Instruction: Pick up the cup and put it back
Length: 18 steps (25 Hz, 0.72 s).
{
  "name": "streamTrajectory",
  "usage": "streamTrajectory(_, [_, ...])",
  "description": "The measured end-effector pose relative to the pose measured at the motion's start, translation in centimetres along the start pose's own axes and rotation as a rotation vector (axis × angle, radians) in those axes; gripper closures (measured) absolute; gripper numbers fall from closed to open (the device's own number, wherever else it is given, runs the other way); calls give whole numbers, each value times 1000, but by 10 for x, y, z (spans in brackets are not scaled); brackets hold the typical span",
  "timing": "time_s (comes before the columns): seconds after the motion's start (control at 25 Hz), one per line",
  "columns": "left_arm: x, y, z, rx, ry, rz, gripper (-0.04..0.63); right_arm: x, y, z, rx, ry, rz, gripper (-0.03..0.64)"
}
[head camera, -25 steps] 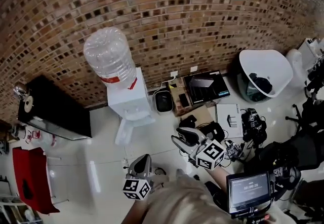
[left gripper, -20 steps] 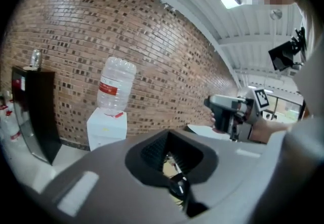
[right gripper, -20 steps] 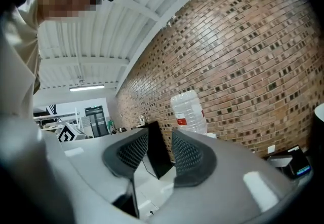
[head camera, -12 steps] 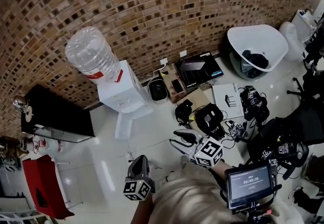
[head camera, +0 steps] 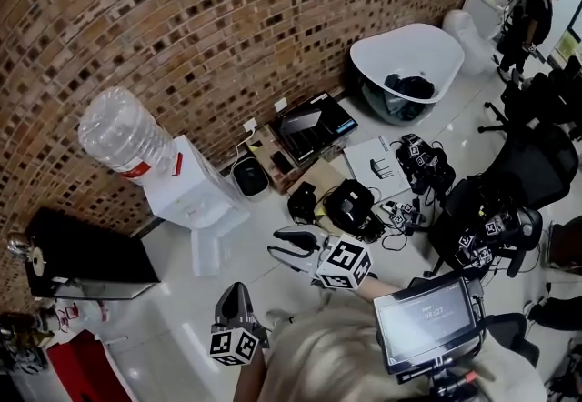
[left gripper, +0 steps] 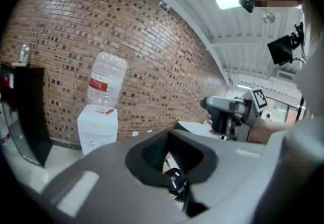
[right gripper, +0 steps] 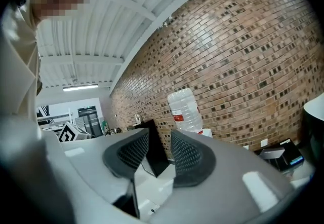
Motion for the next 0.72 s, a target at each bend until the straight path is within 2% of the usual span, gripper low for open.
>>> streamTrajectory(0.36, [-51, 15, -26, 22, -43, 10, 594, -22, -28, -3, -3, 26, 64, 488])
streamTrajectory(0.72, [-94, 36, -27, 32, -33, 0, 595, -43, -59, 13, -15, 15, 89, 492])
Point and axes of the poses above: the fingertips, and each gripper's own axes: y backward along the fingers, x to its right, z out of its underside, the point moved 10 cm from there along y, backward along the fingers, and after that the axes turned 5 degrees about -z, right-handed, at the moved point
